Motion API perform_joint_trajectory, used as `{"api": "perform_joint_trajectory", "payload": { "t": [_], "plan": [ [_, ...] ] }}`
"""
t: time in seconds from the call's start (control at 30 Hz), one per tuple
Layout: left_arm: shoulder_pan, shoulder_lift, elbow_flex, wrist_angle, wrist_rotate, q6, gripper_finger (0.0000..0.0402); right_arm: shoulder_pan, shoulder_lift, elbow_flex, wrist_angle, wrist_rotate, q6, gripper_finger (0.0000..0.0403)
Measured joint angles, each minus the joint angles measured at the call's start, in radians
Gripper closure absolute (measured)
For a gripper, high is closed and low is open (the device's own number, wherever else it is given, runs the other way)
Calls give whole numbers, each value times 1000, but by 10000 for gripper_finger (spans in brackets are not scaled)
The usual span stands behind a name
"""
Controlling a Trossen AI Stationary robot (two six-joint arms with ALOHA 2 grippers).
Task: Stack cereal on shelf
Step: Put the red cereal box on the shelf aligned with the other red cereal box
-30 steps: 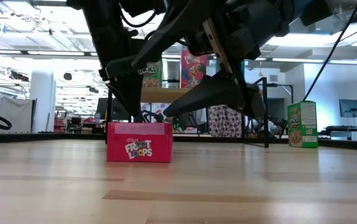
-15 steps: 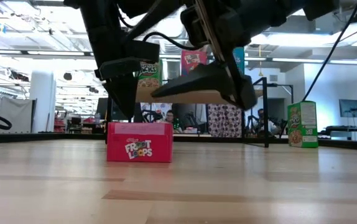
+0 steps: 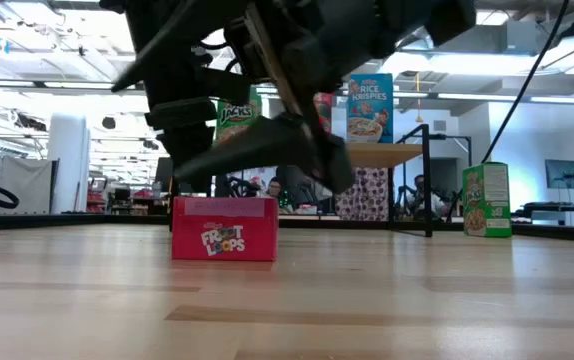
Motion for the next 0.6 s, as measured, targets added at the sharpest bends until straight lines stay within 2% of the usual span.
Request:
{"api": "perform_joint_trajectory", "payload": {
  "t": [0.13, 0.3, 0.6],
  "plan": [
    [0, 0, 0, 16, 2, 59, 294, 8, 1, -2, -76, 7, 46, 113],
    [0, 0, 0, 74, 65, 145, 294, 11, 1, -2, -97, 25, 51, 113],
    [15, 9, 0, 110, 106, 234, 294, 5, 1, -2, -141, 31, 69, 113]
  ]
}}
